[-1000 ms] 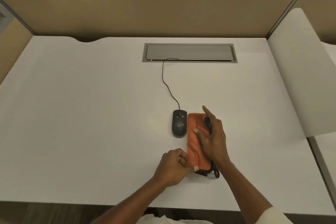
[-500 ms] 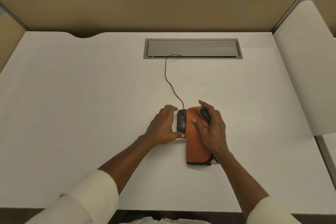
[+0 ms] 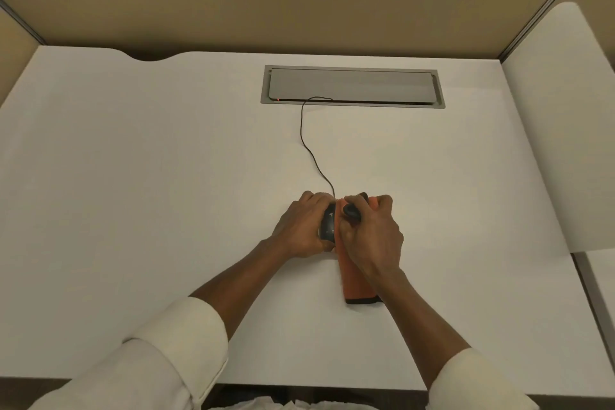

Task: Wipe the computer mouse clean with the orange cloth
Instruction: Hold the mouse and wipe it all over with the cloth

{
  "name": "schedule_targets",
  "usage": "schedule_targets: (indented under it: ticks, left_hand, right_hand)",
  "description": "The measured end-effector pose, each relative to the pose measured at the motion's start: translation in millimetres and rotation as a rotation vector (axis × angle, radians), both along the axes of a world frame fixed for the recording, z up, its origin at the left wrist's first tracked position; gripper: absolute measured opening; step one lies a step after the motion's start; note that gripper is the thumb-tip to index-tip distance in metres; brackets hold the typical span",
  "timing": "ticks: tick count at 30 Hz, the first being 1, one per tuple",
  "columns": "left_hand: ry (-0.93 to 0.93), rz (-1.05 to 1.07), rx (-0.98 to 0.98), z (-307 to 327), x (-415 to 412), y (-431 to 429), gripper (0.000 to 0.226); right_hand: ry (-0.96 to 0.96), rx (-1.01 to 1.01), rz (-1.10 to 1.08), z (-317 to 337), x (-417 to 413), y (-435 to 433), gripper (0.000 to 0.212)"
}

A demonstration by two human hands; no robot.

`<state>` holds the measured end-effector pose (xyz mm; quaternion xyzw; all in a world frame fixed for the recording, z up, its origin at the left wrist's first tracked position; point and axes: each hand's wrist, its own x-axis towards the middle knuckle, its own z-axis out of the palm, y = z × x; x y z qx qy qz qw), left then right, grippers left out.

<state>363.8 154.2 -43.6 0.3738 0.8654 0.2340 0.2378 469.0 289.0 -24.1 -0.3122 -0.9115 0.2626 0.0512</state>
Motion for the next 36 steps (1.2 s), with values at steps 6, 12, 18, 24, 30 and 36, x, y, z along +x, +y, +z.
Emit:
schedule_targets:
  ticks: [6, 12, 18, 24, 30, 36]
  left_hand:
    - [-0.016, 0.046, -0.004, 2, 2, 0, 0.085]
    - [-0.024, 0.055, 0.0, 6, 2, 0, 0.082]
    - [-0.021, 0.049, -0.005, 10, 2, 0, 0.081]
    - [-0.015, 0.042, 0.006, 8, 2, 0, 0.078]
    - [-0.022, 0.013, 0.041, 8, 1, -5, 0.081]
    - [-0.004, -0.008, 0.035, 9, 1, -6, 0.077]
  right_hand:
    - [-0.075, 0.062, -0.021, 5, -22, 5, 0.024]
    - [-0.085, 0.095, 0.122, 7, 3, -11, 0.027]
    - [-0.109, 0.058, 0.109, 4, -20, 6, 0.022]
    - [-0.095, -0.011, 0.106, 0, -33, 26, 0.022]
    - [-0.003, -0.042, 0.198, -6, 15, -2, 0.035]
    - [0.032, -0.051, 0.185, -2, -3, 6, 0.034]
